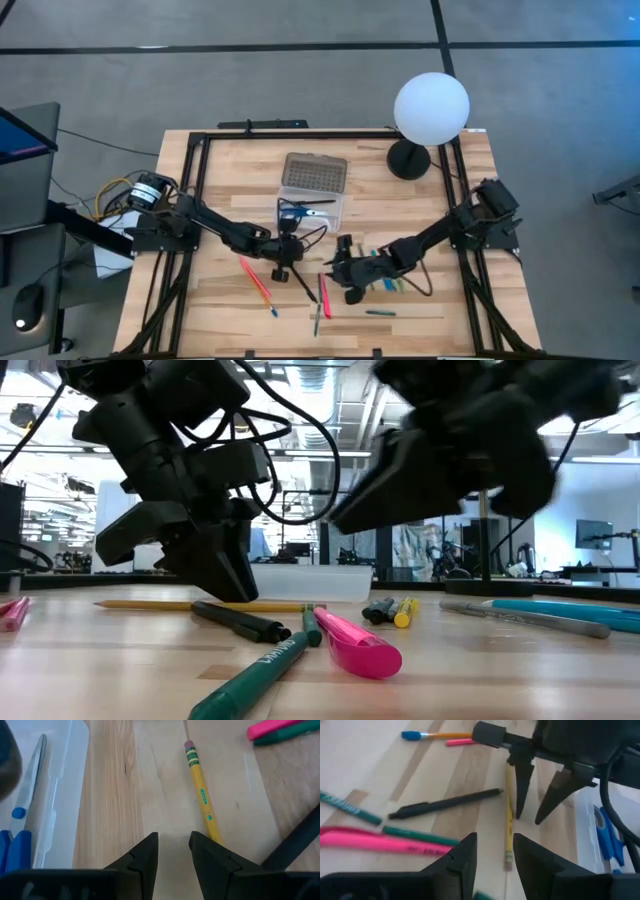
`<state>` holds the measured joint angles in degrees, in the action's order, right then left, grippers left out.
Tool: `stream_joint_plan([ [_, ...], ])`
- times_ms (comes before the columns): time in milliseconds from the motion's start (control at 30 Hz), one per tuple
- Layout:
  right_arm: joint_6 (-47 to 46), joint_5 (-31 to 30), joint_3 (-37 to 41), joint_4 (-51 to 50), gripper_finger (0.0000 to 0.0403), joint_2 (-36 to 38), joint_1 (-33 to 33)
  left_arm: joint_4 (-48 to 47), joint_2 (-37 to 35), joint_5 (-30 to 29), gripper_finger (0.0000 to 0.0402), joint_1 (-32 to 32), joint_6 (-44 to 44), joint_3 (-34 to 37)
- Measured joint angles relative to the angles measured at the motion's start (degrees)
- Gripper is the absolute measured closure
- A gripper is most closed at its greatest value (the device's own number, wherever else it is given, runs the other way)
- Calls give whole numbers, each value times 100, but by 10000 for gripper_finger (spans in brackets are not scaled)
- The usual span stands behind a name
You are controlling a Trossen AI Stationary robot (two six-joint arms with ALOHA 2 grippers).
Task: Pick & place school supplies into a supply box
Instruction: Put the yellow pencil into the gray supply box
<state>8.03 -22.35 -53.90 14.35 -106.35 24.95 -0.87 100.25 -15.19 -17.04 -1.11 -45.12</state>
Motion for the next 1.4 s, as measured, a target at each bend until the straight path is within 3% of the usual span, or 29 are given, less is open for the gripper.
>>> stream_joint_plan([
  [333, -104, 532, -834, -863, 282, -732, -572, -606, -15, -763, 288, -528, -978, -5],
  [733, -363, 1108, -914, -1120, 282, -743, -889, -1055, -15, -1657, 288, -1291, -1700, 12],
  [1400, -429, 1370, -915, -699, 282, -967, -894, -898, -13, -1746, 288, -1294, -1606, 17],
])
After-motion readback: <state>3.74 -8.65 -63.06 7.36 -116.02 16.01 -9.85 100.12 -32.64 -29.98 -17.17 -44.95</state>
